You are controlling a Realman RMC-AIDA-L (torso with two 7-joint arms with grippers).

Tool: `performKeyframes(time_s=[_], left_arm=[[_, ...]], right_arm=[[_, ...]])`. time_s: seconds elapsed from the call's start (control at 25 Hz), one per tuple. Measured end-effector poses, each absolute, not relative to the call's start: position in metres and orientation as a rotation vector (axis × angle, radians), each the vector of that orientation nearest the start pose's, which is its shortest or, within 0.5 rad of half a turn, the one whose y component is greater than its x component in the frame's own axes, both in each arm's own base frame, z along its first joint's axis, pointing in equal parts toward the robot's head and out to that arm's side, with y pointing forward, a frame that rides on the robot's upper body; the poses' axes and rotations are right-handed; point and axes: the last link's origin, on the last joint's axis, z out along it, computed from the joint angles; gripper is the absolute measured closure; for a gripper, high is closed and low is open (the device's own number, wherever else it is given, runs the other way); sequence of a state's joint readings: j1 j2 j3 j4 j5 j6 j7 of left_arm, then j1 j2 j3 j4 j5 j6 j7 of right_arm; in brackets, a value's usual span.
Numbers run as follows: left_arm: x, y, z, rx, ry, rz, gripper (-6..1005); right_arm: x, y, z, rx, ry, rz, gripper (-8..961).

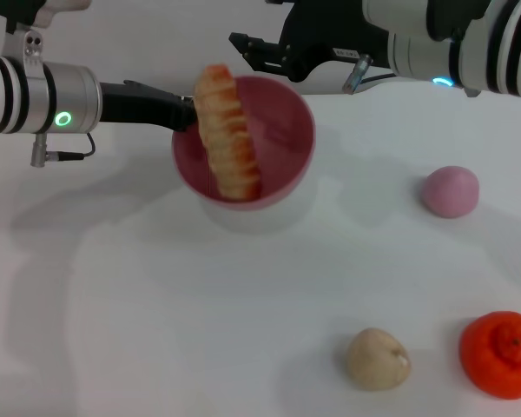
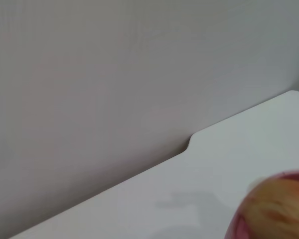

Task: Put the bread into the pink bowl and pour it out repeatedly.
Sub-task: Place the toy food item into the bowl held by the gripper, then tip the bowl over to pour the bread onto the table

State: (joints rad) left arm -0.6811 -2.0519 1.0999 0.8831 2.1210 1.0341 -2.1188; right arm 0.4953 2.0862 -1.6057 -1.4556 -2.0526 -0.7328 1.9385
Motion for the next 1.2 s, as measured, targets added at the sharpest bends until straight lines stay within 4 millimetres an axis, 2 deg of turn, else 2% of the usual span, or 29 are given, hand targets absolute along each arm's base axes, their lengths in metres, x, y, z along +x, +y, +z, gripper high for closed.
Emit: performKeyframes(time_s=[0.24, 0.48, 0.92, 1.04, 1.2], left_arm=[[-0.201, 0.429, 0.004, -2.440, -0.901, -0.292, 897], [-0.201, 0.431, 0.005, -2.427, -0.894, -0.290, 896], [-0.190, 0.433, -0.015, -2.451, -0.791, -0.218, 895], [-0.188, 0.434, -0.015, -2.446, -0.779, -0.218, 895], [-0.188, 0.435, -0.015, -2.440, -0.773, -0.220, 895]], right_arm=[[0.071, 0.387, -0.005, -2.402, -0.050, 0.401, 337], [0.074, 0.390, 0.013, -2.231, -0.095, 0.439, 335], [0.095, 0.409, 0.052, -1.899, 0.264, 0.717, 335], [0.096, 0.409, 0.047, -1.904, 0.281, 0.720, 335], [0.093, 0.401, 0.029, -2.011, 0.258, 0.708, 336]])
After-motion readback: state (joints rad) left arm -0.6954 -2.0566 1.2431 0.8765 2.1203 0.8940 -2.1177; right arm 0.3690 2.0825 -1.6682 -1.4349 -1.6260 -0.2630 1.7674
